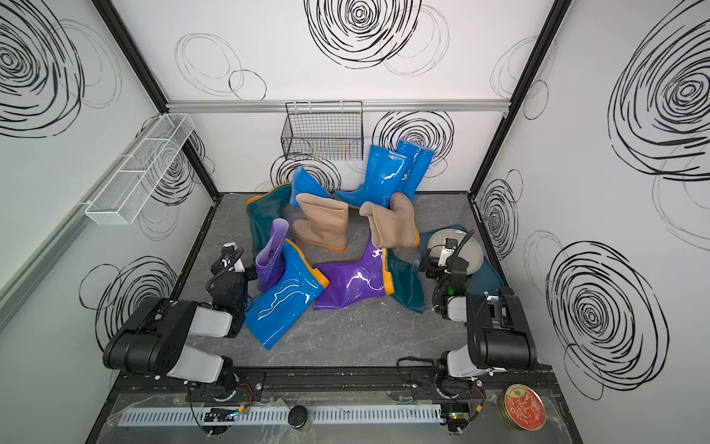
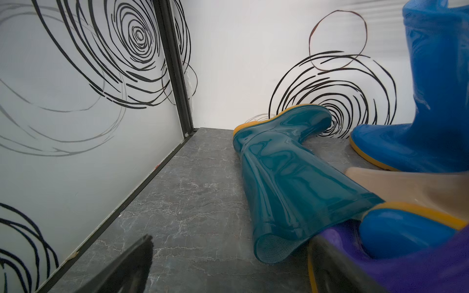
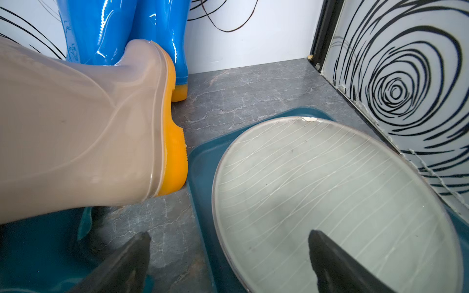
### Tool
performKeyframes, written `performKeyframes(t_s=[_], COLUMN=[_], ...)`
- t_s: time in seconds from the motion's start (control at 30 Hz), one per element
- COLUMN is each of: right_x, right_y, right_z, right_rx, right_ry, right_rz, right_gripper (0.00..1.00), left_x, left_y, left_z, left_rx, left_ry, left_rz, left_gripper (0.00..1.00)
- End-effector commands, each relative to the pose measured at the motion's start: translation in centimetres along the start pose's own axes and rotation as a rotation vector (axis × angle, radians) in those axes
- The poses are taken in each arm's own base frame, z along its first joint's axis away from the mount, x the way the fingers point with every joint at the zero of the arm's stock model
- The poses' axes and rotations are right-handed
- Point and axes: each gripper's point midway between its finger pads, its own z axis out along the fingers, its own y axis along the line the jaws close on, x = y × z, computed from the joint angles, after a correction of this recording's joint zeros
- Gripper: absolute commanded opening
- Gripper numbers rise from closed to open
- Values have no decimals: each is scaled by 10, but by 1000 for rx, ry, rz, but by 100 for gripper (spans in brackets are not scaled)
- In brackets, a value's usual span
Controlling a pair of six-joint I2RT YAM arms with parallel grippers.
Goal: Match and arrange rain boots in pairs
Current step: Pick up the rain boot at the center of the board.
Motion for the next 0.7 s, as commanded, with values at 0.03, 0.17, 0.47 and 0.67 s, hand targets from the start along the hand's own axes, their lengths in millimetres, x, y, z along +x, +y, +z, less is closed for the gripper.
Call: performKeyframes(t_s=[0.03,0.17,0.47,0.67], right_x=[-12,-12,-11,-11], right_y=[2,2,2,2], right_z=[0,1,1,1], right_rx=[-2,-3,-3,-3], right_ry=[-36,-36,-31,-31], right_rz=[2,3,4,5], right_gripper=[100,100,100,100], left_x=[-13,-13,-12,-12], left_y=[-10,-9,-9,-9], left_z=[1,2,3,3], left_rx=[44,46,47,46], left_ry=[-47,-47,-40,-40], left_rz=[-9,-14,-13,-13], left_gripper=[99,99,99,99])
